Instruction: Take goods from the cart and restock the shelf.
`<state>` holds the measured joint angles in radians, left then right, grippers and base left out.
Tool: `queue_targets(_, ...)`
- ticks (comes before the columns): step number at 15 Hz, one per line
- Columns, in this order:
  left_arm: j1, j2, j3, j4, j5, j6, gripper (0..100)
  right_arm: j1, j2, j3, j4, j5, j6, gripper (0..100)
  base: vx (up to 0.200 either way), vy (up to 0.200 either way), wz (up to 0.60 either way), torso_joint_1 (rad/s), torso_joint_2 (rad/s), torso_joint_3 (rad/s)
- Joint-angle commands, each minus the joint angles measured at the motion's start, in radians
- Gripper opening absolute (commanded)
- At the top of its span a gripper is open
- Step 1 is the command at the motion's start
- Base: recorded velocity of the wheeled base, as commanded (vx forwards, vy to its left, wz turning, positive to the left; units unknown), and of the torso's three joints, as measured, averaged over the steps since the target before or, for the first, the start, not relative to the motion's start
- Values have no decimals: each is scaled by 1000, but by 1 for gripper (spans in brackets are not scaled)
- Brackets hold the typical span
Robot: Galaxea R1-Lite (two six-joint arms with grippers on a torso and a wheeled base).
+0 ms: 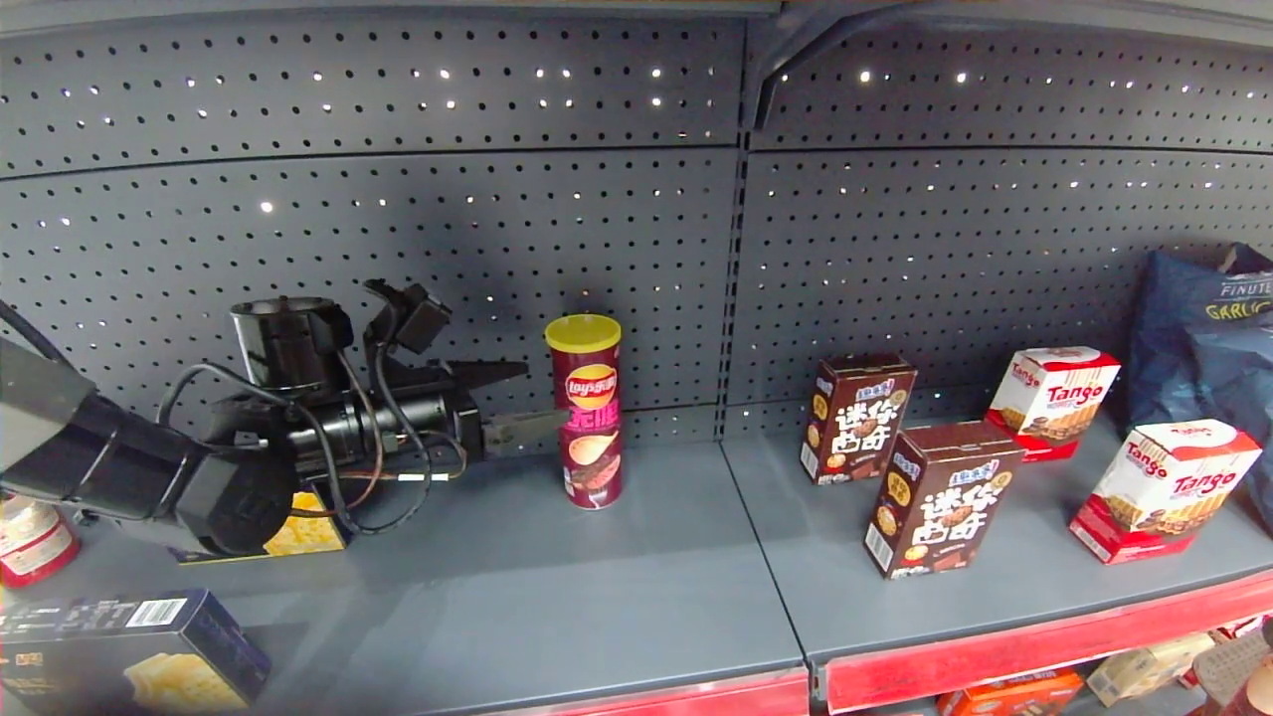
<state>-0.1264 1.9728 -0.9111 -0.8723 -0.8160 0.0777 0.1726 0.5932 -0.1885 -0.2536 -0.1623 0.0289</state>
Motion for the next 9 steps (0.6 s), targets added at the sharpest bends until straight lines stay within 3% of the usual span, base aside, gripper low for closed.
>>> queue_targets(1, -1, 60, -42, -2, 0, 1, 100, 2, 2, 1, -1, 0, 0, 0, 0, 0, 0, 0, 0, 0)
queue_targets(4, -4, 126, -106, -7, -2, 2, 100, 2, 0, 3, 1, 0, 0, 0, 0, 0, 0, 0, 0, 0)
queue_targets(9, -33, 184, -121, -13, -2, 2, 100, 1, -1, 17, -1, 0, 0, 0, 0, 0, 0, 0, 0, 0)
